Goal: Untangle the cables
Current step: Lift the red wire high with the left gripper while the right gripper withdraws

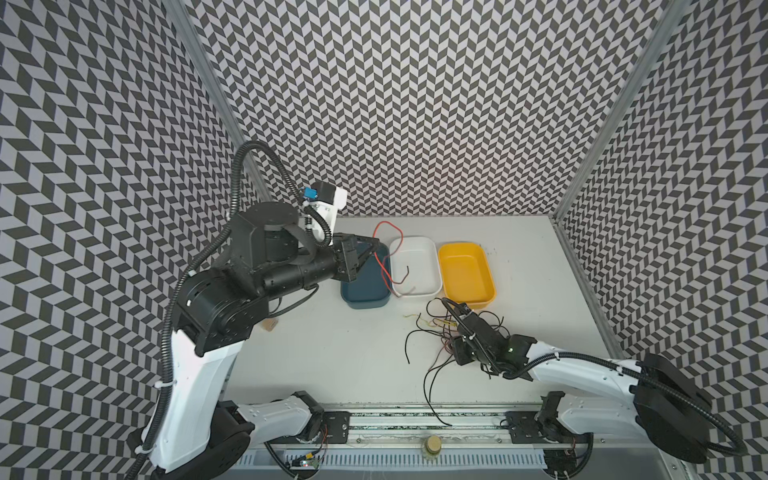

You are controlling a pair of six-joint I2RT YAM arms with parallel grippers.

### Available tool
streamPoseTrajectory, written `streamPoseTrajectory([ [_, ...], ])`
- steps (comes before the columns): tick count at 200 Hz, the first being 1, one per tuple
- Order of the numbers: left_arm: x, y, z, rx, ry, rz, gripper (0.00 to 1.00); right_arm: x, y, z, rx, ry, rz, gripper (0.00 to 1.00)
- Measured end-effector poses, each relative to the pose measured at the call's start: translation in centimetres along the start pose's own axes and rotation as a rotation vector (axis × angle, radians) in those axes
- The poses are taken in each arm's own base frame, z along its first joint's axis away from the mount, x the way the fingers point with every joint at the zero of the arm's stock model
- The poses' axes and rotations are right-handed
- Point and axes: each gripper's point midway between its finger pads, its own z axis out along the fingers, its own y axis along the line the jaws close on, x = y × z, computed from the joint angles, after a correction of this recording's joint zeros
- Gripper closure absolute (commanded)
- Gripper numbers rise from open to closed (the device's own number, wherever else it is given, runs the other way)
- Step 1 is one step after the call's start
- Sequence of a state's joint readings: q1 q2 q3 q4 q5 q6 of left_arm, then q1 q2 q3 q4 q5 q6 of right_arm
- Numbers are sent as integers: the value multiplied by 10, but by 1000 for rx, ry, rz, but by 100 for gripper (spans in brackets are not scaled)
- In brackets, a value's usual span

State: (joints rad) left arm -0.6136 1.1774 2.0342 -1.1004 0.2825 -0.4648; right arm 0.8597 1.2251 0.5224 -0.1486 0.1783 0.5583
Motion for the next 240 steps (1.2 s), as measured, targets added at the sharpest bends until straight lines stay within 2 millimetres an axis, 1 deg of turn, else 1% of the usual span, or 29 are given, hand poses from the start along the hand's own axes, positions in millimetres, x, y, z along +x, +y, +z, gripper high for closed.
streamPoseTrajectory([
  [14,-6,-5,-13,9,-35,10,100,2,-3,0,2,2,3,54],
  [44,-15,-8,-28,-6,-90,27,100,1,-1,-5,-27,-12,12,53],
  [68,-19,-3,-32,-43,-114,52,100,-4,6,-14,-79,-36,8,50],
  [89,-20,3,-31,-72,-122,71,100,-13,14,-29,-136,-76,-5,46],
  [108,-19,8,-28,-97,-118,88,100,-25,21,-49,-186,-135,-18,43],
  [132,-18,15,-20,-125,-108,105,100,-38,22,-73,-211,-207,-30,37],
  [154,-18,21,-12,-141,-106,110,100,-48,15,-95,-199,-276,-28,21],
  [173,-17,26,-4,-148,-108,108,100,-55,5,-112,-172,-325,-16,12],
  [176,-17,26,-4,-148,-110,108,100,-56,4,-114,-167,-330,-13,8],
  [179,-16,27,-2,-147,-112,108,100,-57,2,-117,-161,-337,-12,7],
  [184,-16,27,0,-145,-114,108,100,-59,0,-120,-151,-346,-7,3],
  [203,-17,26,6,-126,-120,103,100,-66,-10,-134,-102,-371,8,2],
  [218,-22,21,13,-97,-130,101,100,-71,-16,-144,-65,-385,21,0],
  [240,-25,17,31,-53,-121,91,100,-79,-25,-159,-15,-405,47,0],
])
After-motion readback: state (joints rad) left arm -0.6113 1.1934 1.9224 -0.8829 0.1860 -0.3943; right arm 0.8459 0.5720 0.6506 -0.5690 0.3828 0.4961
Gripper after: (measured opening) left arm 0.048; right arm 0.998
